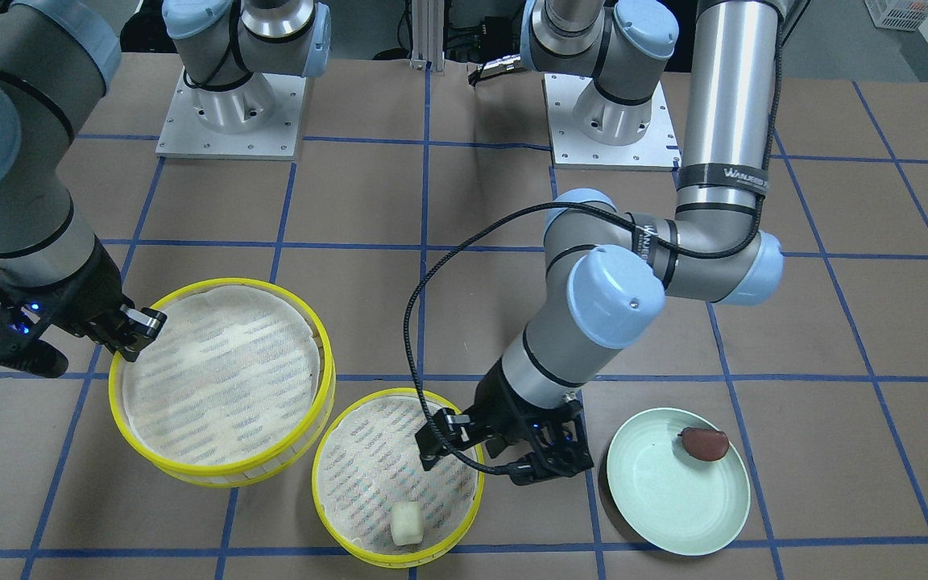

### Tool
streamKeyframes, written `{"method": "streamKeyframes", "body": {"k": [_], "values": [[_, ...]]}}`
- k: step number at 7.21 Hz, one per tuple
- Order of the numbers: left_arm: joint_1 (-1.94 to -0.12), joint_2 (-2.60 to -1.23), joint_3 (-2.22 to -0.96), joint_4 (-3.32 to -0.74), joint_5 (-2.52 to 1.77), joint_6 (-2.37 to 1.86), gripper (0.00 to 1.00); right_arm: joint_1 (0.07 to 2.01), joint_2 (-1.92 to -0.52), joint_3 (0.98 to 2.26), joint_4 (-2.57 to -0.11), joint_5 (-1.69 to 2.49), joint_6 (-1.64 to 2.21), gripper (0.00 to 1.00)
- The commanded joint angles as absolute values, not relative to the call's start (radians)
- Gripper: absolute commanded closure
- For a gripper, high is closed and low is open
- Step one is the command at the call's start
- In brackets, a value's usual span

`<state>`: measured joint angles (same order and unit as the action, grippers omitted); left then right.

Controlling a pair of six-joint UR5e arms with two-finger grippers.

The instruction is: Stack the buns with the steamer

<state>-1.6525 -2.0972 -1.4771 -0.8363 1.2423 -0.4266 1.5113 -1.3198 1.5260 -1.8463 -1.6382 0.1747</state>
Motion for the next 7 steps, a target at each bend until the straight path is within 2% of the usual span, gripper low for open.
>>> {"method": "streamKeyframes", "body": {"k": [1, 4, 7], "values": [[-1.541, -2.042, -1.462, -0.932, 1.366, -0.228, 0.0, 1.59, -1.307, 1.528, -1.882, -1.634, 0.273, 1.0], [-1.407, -2.037, -1.482, -1.009, 1.526, 0.027, 0.0, 1.698, -1.18, 1.52, -2.07, -1.646, 0.421, 1.0], [-1.367, -2.084, -1.567, -1.012, 1.638, 0.209, 0.0, 1.718, -1.123, 1.511, -2.108, -1.637, 0.451, 1.0]]}}
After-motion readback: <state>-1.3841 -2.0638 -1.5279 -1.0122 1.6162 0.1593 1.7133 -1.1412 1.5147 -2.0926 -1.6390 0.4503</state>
